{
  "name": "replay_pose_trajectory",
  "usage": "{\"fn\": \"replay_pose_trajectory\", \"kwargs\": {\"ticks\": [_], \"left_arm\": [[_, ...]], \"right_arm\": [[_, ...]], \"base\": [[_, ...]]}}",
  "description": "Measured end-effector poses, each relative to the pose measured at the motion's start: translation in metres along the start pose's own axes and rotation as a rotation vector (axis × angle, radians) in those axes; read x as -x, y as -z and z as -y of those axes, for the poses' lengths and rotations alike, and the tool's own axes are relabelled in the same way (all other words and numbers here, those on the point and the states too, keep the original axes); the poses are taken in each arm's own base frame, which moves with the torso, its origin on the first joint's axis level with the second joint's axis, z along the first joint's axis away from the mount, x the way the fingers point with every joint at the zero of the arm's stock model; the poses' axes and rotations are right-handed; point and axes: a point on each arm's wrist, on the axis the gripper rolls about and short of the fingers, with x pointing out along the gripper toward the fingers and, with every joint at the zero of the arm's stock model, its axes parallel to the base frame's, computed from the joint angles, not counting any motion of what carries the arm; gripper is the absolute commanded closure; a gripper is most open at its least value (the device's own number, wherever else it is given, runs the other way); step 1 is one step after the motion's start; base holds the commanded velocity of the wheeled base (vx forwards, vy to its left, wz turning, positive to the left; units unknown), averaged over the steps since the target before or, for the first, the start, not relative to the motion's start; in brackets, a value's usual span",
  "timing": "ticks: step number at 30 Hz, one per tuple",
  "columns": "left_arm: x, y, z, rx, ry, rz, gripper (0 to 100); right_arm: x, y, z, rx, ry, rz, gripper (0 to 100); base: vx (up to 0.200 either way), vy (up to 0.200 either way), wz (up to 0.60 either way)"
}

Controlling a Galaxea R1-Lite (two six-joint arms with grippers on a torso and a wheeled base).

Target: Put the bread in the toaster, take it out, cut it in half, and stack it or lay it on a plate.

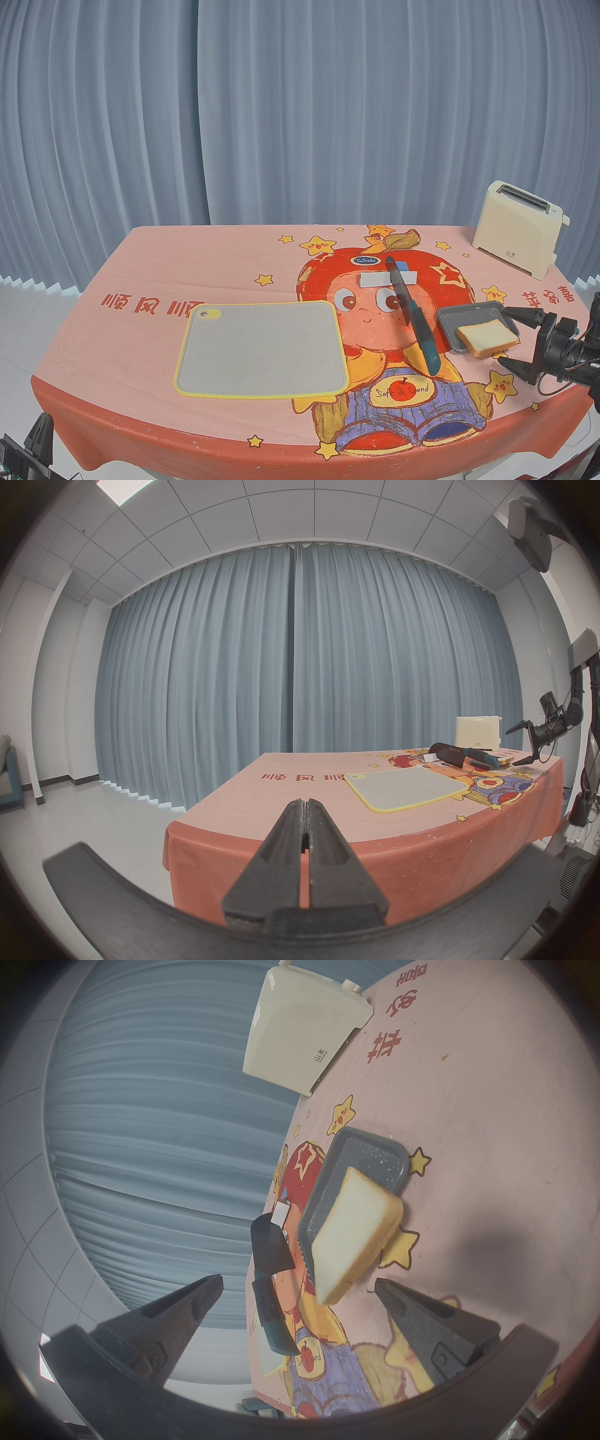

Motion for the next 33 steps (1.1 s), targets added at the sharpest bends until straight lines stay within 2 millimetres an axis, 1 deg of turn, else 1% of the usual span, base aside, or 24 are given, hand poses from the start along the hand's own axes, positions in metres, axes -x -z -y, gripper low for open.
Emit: {"fn": "replay_pose_trajectory", "kwargs": {"ticks": [8, 19, 33], "left_arm": [[0.0, 0.0, 0.0, 0.0, 0.0, 0.0, 100], [0.0, 0.0, 0.0, 0.0, 0.0, 0.0, 100], [0.0, 0.0, 0.0, 0.0, 0.0, 0.0, 100]], "right_arm": [[-0.01, -0.005, 0.006, -0.043, 0.007, 0.003, 0], [-0.014, -0.009, 0.006, -0.083, 0.004, 0.012, 0], [-0.02, -0.019, 0.006, -0.13, 0.011, 0.037, 0]], "base": [[0.0, 0.0, 0.0], [0.0, 0.0, 0.0], [0.0, 0.0, 0.0]]}}
